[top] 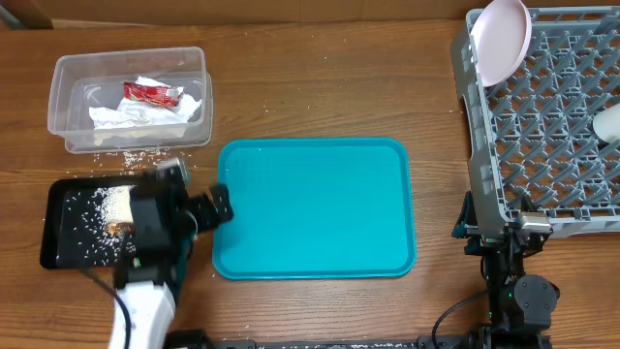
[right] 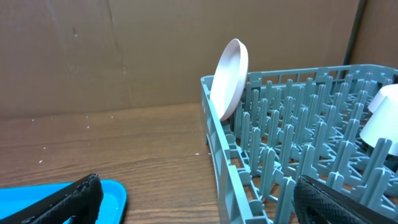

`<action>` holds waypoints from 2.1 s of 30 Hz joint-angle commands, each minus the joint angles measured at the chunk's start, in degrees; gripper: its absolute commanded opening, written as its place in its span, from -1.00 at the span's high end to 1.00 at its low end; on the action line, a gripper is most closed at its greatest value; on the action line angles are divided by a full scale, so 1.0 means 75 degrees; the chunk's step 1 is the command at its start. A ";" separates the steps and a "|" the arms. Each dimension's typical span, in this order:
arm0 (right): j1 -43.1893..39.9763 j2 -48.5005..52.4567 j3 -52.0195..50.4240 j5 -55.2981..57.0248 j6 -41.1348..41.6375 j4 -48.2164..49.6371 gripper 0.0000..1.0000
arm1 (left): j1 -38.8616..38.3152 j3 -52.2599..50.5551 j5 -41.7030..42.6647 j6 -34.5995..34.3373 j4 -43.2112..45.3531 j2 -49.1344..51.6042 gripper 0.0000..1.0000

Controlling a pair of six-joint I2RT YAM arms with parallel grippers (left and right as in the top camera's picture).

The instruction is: Sort waste into correct bins and load items into the dishwasher

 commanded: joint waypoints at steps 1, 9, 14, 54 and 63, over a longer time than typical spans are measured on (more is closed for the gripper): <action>-0.0038 -0.0090 -0.0079 -0.0006 -0.0050 0.0044 -1.00 | -0.0050 -0.1119 0.0242 0.0201 0.0507 -0.0950 -1.00; -0.0038 -0.0090 -0.0079 -0.0009 -0.0052 0.0044 -1.00 | -0.0050 -0.2812 0.0207 0.0201 0.2020 -0.2562 -1.00; -0.0038 -0.0090 -0.0079 -0.0009 -0.0050 0.0044 -1.00 | -0.0050 -0.3445 0.0207 0.0201 0.2375 -0.3456 -1.00; -0.0038 -0.0090 -0.0079 -0.0009 -0.0050 0.0044 -1.00 | -0.0699 -0.3544 -0.0871 0.2002 0.1486 -0.7128 -1.00; -0.0038 -0.0090 -0.0079 -0.0006 -0.0050 0.0044 -1.00 | -0.0586 -0.3544 -0.0941 0.2005 0.1483 -0.7443 -1.00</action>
